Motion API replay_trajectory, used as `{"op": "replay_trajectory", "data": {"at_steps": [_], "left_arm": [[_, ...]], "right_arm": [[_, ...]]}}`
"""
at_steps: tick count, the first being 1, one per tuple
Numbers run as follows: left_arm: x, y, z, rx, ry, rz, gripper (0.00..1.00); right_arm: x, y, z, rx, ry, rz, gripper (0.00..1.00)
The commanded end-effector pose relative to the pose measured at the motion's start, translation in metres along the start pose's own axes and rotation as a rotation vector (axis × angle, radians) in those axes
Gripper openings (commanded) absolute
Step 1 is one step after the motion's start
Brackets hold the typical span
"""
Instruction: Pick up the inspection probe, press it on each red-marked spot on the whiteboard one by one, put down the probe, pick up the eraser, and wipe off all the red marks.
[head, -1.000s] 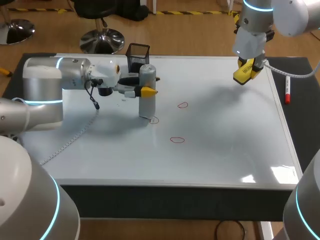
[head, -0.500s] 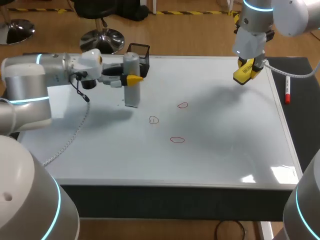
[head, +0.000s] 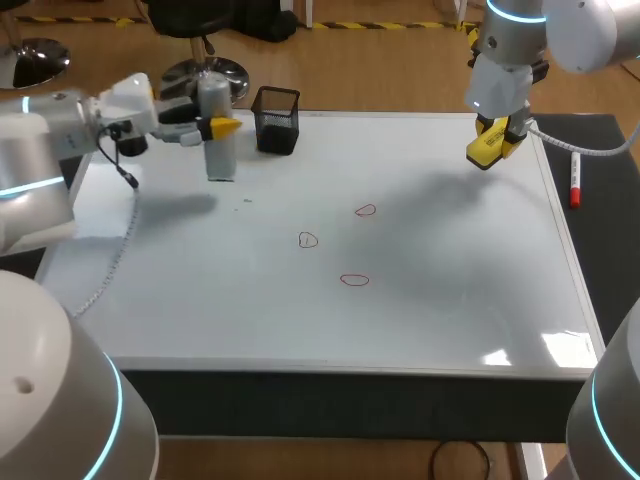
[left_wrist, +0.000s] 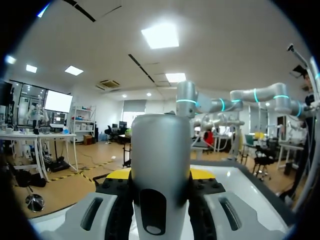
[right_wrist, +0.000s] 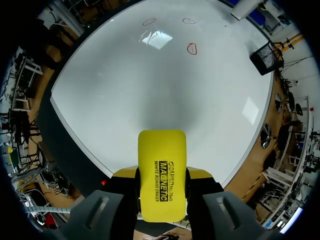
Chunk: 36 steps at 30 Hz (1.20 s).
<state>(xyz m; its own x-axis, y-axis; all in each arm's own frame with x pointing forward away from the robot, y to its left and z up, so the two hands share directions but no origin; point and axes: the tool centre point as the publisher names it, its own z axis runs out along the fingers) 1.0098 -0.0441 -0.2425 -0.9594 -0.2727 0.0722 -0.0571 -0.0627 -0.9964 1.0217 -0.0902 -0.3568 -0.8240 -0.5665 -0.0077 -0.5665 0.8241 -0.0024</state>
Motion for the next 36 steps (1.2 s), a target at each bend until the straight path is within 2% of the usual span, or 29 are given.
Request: {"op": "replay_trajectory", "data": {"at_steps": [1, 10, 17, 36], "left_arm": [[-0.008, -0.009, -0.013, -0.012, -0.033, 0.004, 0.0], [-0.037, -0.012, -0.027, 0.003, -0.077, 0.015, 0.0], [-0.051, -0.006, -0.034, 0.005, -0.112, -0.003, 0.0], [-0.053, -0.007, -0.038, 0.01, -0.127, -0.007, 0.0]], "right_arm": [[0.0, -0.001, -0.001, 0.001, 0.003, -0.002, 0.0], [0.0, -0.001, -0.001, 0.001, 0.003, -0.002, 0.0], [0.0, -0.001, -0.001, 0.001, 0.003, -0.002, 0.0], [0.0, -0.001, -0.001, 0.001, 0.003, -0.002, 0.0]]}}
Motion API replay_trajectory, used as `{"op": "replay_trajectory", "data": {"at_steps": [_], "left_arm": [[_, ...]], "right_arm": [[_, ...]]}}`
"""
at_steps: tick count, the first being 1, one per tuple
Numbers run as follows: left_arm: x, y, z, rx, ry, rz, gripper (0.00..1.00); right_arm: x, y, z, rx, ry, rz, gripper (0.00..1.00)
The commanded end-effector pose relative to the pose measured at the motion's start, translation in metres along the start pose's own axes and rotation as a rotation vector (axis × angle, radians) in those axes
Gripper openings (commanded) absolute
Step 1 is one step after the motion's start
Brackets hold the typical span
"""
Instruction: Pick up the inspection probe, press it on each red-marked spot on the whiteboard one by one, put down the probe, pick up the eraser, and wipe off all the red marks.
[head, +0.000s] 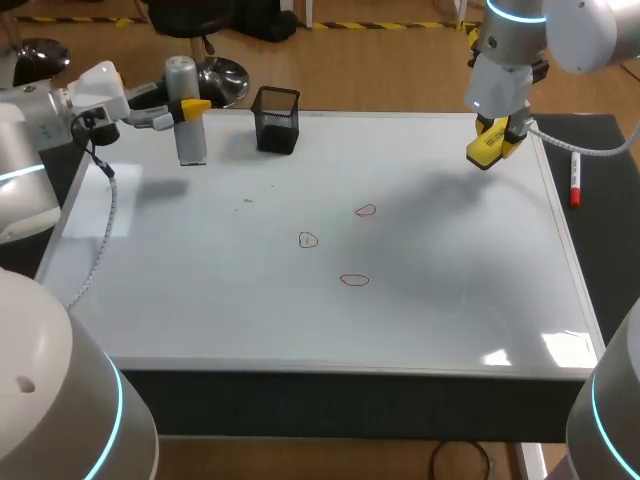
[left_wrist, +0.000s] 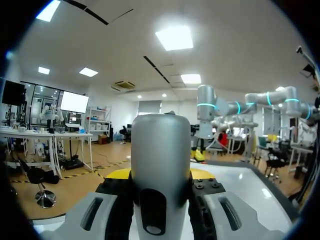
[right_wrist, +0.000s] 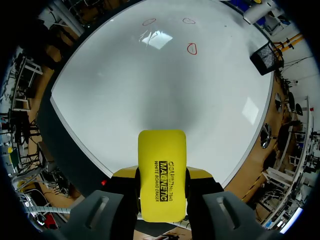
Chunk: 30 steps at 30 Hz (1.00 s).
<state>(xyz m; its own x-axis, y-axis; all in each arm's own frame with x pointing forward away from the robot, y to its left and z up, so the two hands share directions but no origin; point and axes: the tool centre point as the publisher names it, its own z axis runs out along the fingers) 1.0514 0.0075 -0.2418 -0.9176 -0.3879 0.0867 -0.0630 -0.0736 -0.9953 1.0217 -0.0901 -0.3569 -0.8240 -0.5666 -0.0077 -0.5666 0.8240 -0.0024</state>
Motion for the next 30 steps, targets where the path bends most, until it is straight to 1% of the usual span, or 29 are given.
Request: {"op": "replay_trajectory", "data": {"at_steps": [1, 7, 13, 20, 21, 23, 24, 28, 30], "left_arm": [[0.001, -0.001, 0.0, 0.002, -0.004, 0.002, 0.0], [0.001, -0.001, 0.0, 0.002, -0.004, 0.002, 0.0], [0.001, -0.001, 0.0, 0.002, -0.004, 0.002, 0.0], [0.001, -0.001, 0.0, 0.002, -0.004, 0.002, 0.0], [0.001, -0.001, 0.0, 0.002, -0.004, 0.002, 0.0], [0.001, -0.001, 0.0, 0.002, -0.004, 0.002, 0.0], [0.001, -0.001, 0.0, 0.002, -0.004, 0.002, 0.0], [0.001, -0.001, 0.0, 0.002, -0.004, 0.002, 0.0], [0.001, -0.001, 0.0, 0.002, -0.004, 0.002, 0.0]], "right_arm": [[0.0, -0.001, -0.001, 0.001, 0.003, -0.001, 0.0], [0.0, -0.001, -0.001, 0.001, 0.003, -0.001, 0.0], [-0.006, 0.023, 0.0, 0.005, -0.009, -0.078, 0.0], [-0.01, 0.066, -0.005, -0.006, 0.0, -0.21, 0.0], [-0.012, 0.076, -0.007, -0.016, -0.01, -0.238, 0.0], [-0.015, 0.087, -0.009, -0.025, -0.013, -0.273, 0.0], [-0.017, 0.099, -0.011, -0.036, -0.019, -0.307, 0.0], [-0.022, 0.127, -0.016, -0.076, -0.062, -0.392, 0.0], [-0.026, 0.139, -0.018, -0.073, -0.067, -0.424, 0.0]]}}
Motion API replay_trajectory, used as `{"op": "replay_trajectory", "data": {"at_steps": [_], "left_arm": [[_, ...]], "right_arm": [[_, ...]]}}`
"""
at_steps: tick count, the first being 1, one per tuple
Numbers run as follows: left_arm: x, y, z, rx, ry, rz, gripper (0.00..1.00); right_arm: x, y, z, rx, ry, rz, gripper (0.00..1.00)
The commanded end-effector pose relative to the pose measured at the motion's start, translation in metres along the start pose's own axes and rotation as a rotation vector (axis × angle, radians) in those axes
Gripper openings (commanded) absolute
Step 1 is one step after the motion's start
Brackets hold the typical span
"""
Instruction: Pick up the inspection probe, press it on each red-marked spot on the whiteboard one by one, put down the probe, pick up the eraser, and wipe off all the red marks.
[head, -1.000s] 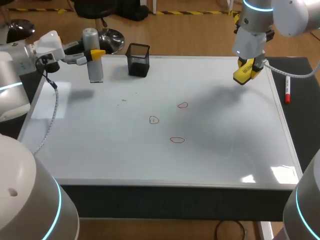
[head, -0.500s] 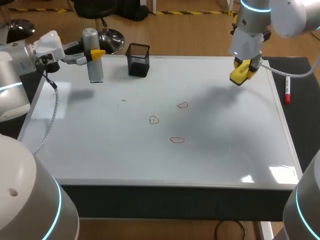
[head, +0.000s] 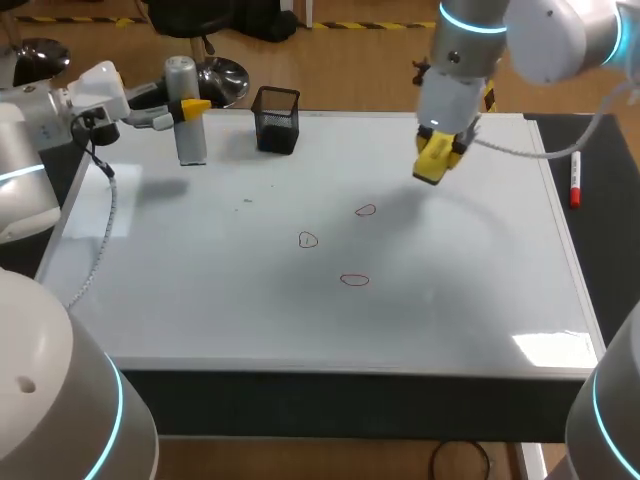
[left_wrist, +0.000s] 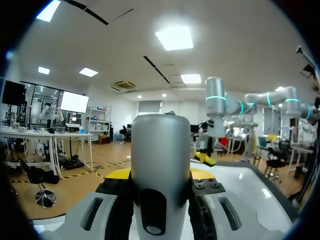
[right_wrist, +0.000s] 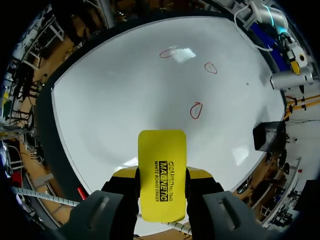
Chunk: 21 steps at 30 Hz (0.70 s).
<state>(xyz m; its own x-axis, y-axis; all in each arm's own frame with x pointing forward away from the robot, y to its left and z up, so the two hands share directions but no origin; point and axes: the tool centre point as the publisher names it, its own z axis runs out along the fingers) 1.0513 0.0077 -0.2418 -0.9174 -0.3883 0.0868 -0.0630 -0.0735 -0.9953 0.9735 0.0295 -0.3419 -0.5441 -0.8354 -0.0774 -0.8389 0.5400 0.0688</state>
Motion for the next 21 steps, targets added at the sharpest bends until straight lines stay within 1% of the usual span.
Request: {"op": "replay_trajectory", "data": {"at_steps": [1, 5, 9, 16, 21], "left_arm": [[0.001, -0.001, 0.0, 0.002, -0.003, 0.002, 0.0], [0.001, -0.001, 0.0, 0.002, -0.003, 0.002, 0.0], [0.001, -0.001, 0.0, 0.002, -0.003, 0.002, 0.0], [0.001, -0.001, 0.0, 0.002, -0.003, 0.002, 0.0], [0.001, -0.001, 0.0, 0.002, -0.003, 0.002, 0.0]], "right_arm": [[-0.007, 0.019, -0.003, 0.005, -0.018, -0.048, 0.0], [-0.024, 0.041, 0.001, -0.012, -0.02, -0.113, 0.0], [-0.04, 0.059, 0.01, -0.041, -0.012, -0.173, 0.0], [-0.066, 0.084, 0.025, -0.078, -0.018, -0.235, 0.0], [-0.087, 0.099, 0.03, -0.095, -0.049, -0.282, 0.0]]}}
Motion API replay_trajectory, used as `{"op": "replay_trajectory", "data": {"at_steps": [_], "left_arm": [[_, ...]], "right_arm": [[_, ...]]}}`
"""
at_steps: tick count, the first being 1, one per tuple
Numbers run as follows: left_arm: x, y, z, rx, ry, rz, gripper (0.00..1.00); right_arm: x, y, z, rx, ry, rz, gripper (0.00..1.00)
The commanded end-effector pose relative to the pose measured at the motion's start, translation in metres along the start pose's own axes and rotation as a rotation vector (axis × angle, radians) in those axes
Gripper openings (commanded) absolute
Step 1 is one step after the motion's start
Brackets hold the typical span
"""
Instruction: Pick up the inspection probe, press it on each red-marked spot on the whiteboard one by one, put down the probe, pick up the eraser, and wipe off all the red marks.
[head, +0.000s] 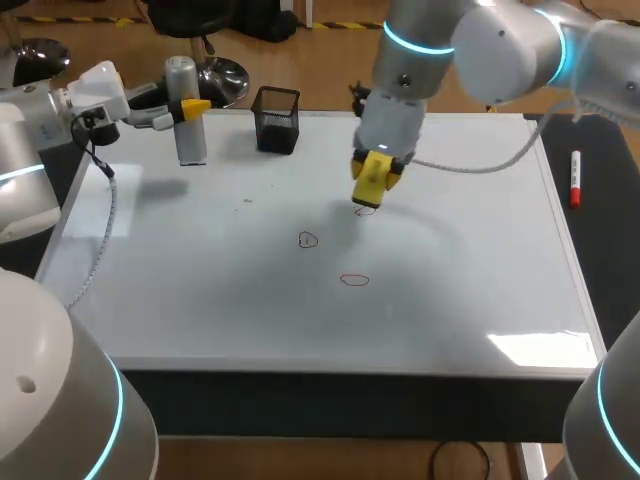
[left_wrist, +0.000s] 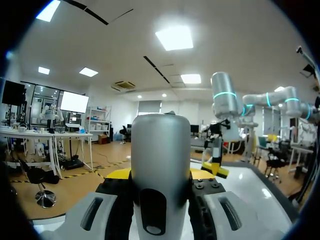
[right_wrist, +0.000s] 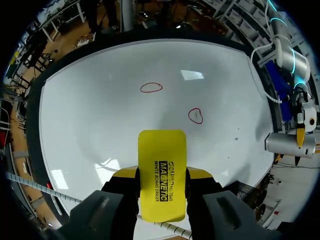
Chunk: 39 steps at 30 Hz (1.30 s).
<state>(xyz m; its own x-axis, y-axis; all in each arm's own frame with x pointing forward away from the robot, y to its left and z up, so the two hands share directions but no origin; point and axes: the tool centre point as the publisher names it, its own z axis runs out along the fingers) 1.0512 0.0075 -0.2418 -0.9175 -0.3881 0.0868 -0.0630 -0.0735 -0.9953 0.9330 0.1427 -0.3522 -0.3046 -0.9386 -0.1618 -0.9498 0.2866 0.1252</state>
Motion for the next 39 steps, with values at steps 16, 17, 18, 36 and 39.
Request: {"op": "replay_trajectory", "data": {"at_steps": [16, 17, 18, 36, 39], "left_arm": [[0.001, -0.001, 0.0, 0.002, -0.004, 0.002, 0.0], [0.001, -0.001, 0.0, 0.002, -0.004, 0.002, 0.0], [0.001, -0.001, 0.0, 0.002, -0.004, 0.002, 0.0], [0.001, -0.001, 0.0, 0.002, -0.004, 0.002, 0.0], [0.001, -0.001, 0.0, 0.002, -0.004, 0.002, 0.0]], "right_arm": [[-0.091, 0.034, 0.057, -0.092, -0.017, -0.093, 0.0], [-0.094, 0.037, 0.059, -0.102, -0.022, -0.097, 0.0], [-0.097, 0.04, 0.062, -0.113, -0.028, -0.102, 0.0], [-0.106, 0.075, 0.096, -0.213, -0.017, -0.114, 0.0], [-0.104, 0.077, 0.097, -0.219, -0.012, -0.116, 0.0]]}}
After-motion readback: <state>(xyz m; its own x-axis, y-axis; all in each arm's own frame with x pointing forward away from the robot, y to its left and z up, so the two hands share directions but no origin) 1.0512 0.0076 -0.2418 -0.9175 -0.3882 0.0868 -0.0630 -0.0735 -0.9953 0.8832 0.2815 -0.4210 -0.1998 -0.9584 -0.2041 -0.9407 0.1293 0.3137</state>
